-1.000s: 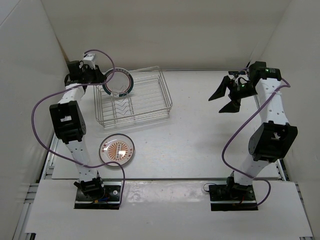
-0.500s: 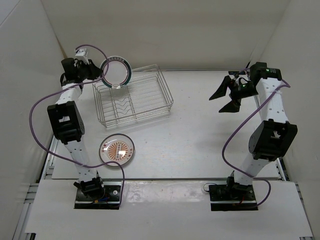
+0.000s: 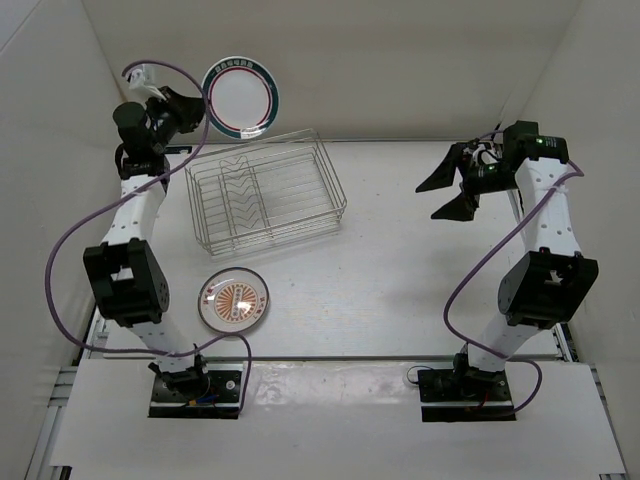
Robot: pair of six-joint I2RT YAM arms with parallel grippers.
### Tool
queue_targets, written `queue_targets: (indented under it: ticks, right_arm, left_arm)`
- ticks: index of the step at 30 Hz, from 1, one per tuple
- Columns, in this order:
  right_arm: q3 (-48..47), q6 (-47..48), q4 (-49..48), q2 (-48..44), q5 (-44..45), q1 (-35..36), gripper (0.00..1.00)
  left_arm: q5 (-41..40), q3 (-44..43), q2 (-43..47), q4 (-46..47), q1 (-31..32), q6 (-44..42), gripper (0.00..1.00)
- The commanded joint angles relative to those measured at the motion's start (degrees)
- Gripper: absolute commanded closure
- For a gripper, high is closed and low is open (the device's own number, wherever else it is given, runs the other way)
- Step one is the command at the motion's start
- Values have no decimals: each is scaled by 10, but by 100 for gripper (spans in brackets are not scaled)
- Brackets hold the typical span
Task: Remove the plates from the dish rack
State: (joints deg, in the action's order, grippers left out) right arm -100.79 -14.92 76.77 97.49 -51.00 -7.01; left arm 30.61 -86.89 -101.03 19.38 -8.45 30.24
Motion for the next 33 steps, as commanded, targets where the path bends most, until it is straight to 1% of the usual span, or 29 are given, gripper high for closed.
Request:
queue_targets:
  ticks: [1,2,3,4,5,6,7,8,9,10,11,12,14,15,18,20,21,22,23,24,25,26,27,29,33]
  right_arm:
    - [-29,-27,70,-27,-80,14,10]
    - [-35,-33,68,-32,-84,16,10]
    - [-39,-33,68,-32,-89,28,10]
    - [-56,-35,60,-38,-93,32,10]
    - [-62,-41,58,-40,-95,40,10]
    - [-72,-46,48,-42,-106,47,10]
    - [-84,-53,44,-54,-107,52,10]
    - [-90,-56,31,-56,-111,58,10]
    - [-99,-57,29,-59,-119,65,10]
    - [-108,-63,14,-72,-129,88,10]
    - [-108,-63,14,-72,-135,89,10]
    - [-111,-64,12,-81,-134,97,10]
    - [-97,-59,13,-94,-125,118,13]
    - [-82,-57,11,-104,-124,123,16]
    - [-43,-47,13,-126,-97,146,16]
    - [-6,-56,7,-149,-75,159,16]
    - [13,-60,2,-157,-47,161,16]
    - [44,-77,-5,-183,-36,166,16]
    - [66,-91,-50,-197,-24,168,16]
    - [118,-141,-72,-209,-7,169,14]
    - [173,-163,-96,-251,-9,171,14]
    - [220,-182,-175,-264,-13,173,14]
    - [241,-231,-197,-284,-22,177,14]
    - [276,-248,-239,-296,-27,176,11]
    - [253,-236,-238,-277,-38,183,11]
  left_arm:
    - [33,29,99,-42,9,146,100]
    - [40,51,113,-66,17,157,100]
    - [45,63,125,-78,39,171,100]
    - [57,93,151,-128,47,178,100]
    - [63,117,175,-146,57,181,100]
    - [70,137,199,-165,82,176,100]
    - [74,150,211,-230,99,170,100]
    - [77,188,235,-245,115,154,100]
    - [68,203,262,-259,133,154,100]
    - [60,250,310,-286,152,145,100]
    - [60,250,311,-286,156,145,100]
    - [57,258,327,-316,161,145,100]
    - [62,274,349,-338,177,142,100]
    - [60,276,355,-372,184,141,100]
    - [48,290,385,-393,197,141,100]
    - [42,300,401,-398,202,144,100]
    - [40,301,400,-398,209,147,100]
    - [38,302,400,-393,212,148,100]
    - [38,300,396,-392,218,154,100]
    - [37,299,392,-390,224,156,100]
    - [36,295,387,-383,227,158,100]
    - [36,293,385,-382,234,163,100]
    - [31,280,376,-381,242,162,100]
    - [23,269,368,-377,254,162,100]
    - [25,262,361,-367,272,177,100]
